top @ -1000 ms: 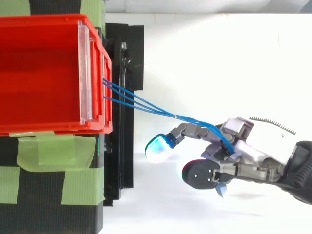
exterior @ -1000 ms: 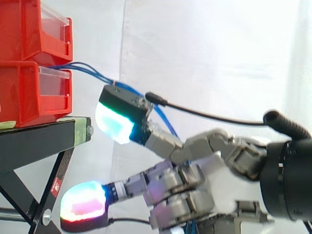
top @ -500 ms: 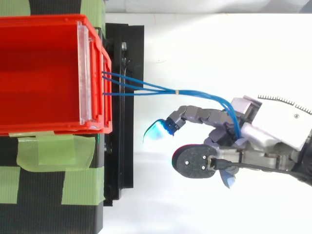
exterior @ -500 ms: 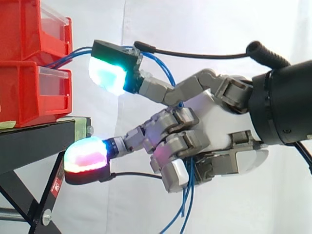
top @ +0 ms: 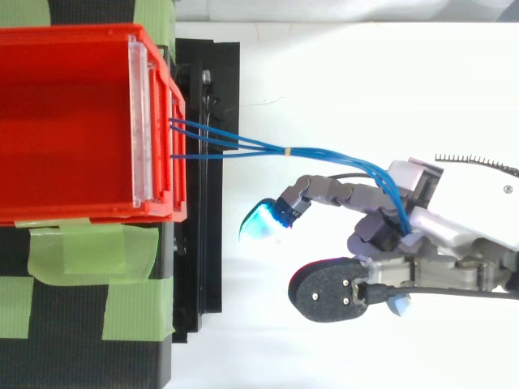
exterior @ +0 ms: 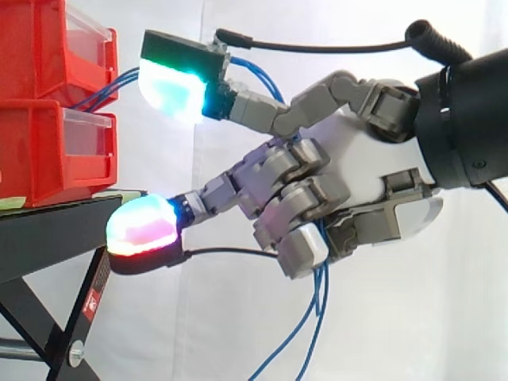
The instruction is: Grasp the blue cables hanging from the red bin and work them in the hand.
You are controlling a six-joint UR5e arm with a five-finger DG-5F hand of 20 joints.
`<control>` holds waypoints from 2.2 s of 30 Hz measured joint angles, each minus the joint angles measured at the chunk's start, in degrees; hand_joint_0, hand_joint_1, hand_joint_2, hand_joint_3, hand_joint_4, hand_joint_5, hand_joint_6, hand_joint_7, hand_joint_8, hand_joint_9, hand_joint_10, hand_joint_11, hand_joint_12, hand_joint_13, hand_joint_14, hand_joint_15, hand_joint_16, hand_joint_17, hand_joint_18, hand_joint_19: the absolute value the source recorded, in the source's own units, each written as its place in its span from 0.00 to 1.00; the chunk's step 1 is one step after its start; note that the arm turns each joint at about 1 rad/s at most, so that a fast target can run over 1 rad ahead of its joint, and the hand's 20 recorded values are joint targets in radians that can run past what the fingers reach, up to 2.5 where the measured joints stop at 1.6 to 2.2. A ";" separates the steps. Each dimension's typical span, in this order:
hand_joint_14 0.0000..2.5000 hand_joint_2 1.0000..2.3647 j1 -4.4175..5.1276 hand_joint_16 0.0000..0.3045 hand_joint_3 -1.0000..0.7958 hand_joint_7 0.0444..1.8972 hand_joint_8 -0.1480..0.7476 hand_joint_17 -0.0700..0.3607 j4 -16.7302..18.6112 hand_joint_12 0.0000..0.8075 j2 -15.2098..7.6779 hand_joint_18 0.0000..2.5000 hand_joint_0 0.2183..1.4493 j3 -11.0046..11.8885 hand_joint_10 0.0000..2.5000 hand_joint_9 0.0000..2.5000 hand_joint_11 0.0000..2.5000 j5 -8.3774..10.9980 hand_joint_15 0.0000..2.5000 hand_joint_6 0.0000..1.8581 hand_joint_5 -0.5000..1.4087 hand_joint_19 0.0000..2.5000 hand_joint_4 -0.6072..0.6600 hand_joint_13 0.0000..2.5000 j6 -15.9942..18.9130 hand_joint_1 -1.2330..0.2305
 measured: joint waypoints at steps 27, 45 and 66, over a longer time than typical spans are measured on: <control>1.00 0.00 -3.52 0.80 0.00 0.59 0.74 0.59 -6.18 0.95 6.07 1.00 0.39 0.04 1.00 0.69 1.00 -0.44 0.80 0.00 0.28 0.31 0.56 0.83 -1.24 0.46; 1.00 0.00 -4.99 0.80 0.00 0.60 0.74 0.59 -11.19 0.95 5.86 1.00 0.40 7.20 1.00 0.69 1.00 0.86 0.80 0.00 0.32 0.31 0.55 0.83 -9.70 0.44; 1.00 0.00 -3.87 0.80 0.02 0.69 0.74 0.59 1.58 0.95 3.62 1.00 0.47 7.23 1.00 0.69 1.00 1.92 0.80 0.00 0.39 0.31 0.56 0.83 -22.15 0.37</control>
